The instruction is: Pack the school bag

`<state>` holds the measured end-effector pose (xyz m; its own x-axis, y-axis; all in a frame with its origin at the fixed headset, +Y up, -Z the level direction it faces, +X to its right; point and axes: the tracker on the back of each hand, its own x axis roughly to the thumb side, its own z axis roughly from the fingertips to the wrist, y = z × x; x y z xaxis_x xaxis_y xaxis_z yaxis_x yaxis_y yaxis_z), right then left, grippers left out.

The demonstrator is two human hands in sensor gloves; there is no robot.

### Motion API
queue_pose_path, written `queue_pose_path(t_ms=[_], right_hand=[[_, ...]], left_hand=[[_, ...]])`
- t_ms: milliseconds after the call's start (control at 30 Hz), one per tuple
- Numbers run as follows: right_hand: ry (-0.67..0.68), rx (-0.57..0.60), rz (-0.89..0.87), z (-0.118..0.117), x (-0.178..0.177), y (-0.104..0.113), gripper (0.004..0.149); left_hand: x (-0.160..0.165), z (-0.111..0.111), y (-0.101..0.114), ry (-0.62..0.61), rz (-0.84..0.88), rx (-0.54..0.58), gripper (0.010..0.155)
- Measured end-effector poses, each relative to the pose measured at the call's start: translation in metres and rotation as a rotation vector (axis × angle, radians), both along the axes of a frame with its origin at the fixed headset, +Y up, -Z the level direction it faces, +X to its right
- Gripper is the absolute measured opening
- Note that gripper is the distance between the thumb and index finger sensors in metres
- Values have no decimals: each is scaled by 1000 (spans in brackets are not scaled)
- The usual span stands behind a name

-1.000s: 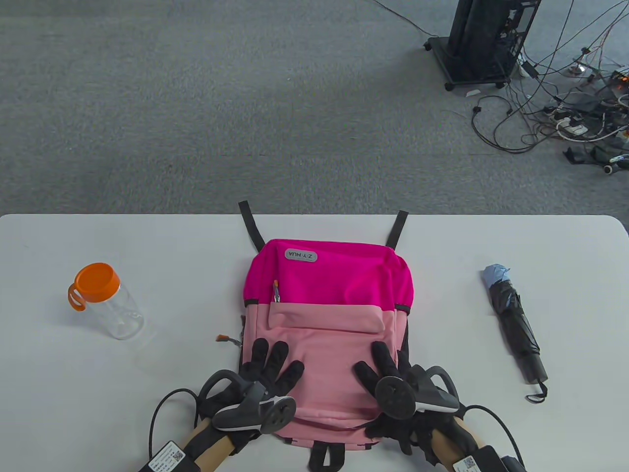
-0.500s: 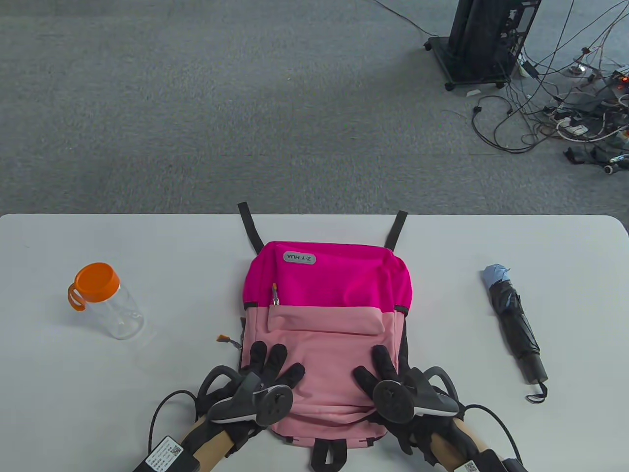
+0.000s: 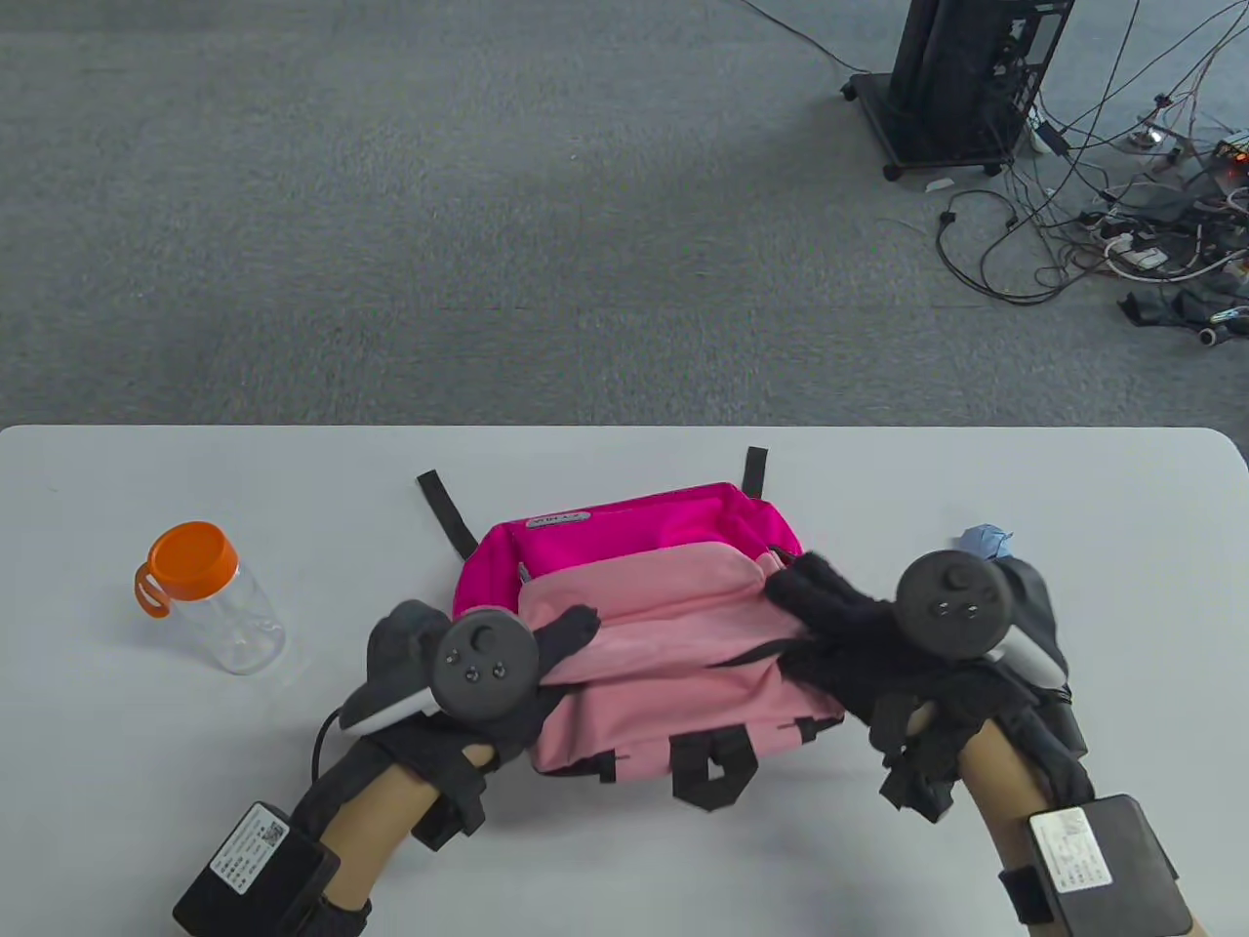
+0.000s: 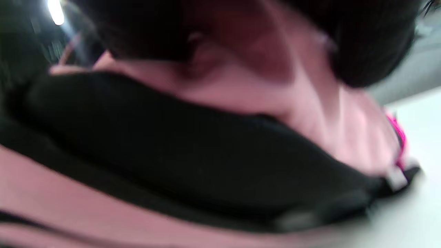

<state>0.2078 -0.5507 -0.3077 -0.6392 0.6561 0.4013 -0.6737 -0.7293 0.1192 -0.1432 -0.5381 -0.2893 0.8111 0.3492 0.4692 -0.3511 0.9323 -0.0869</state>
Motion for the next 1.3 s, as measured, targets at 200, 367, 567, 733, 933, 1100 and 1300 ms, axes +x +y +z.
queue_pose_path(t_ms=[200,367,567,733,933,1100,1300], right_hand=[[-97,114,-126,20,18,40,82],[-50,105,-16,32,-9,23,84],[106,-1,-16,20,-74,-9,84],[26,22,44,5,-118,-21,91],[-143,152,88,-16,-124,-25,76],[-232,133,73,-28,-108,-31,57],[-261,140,83,-23,-97,-35,55]], left_hand=[[0,-30,50,173,225,-73,57],[0,-43,48,352,359,-97,57],[-2,-55,45,491,433,-123,59],[9,-46,45,463,323,1,58],[-7,-36,35,422,377,106,67],[-27,-31,13,256,364,127,81],[-23,-23,-38,191,164,23,98]])
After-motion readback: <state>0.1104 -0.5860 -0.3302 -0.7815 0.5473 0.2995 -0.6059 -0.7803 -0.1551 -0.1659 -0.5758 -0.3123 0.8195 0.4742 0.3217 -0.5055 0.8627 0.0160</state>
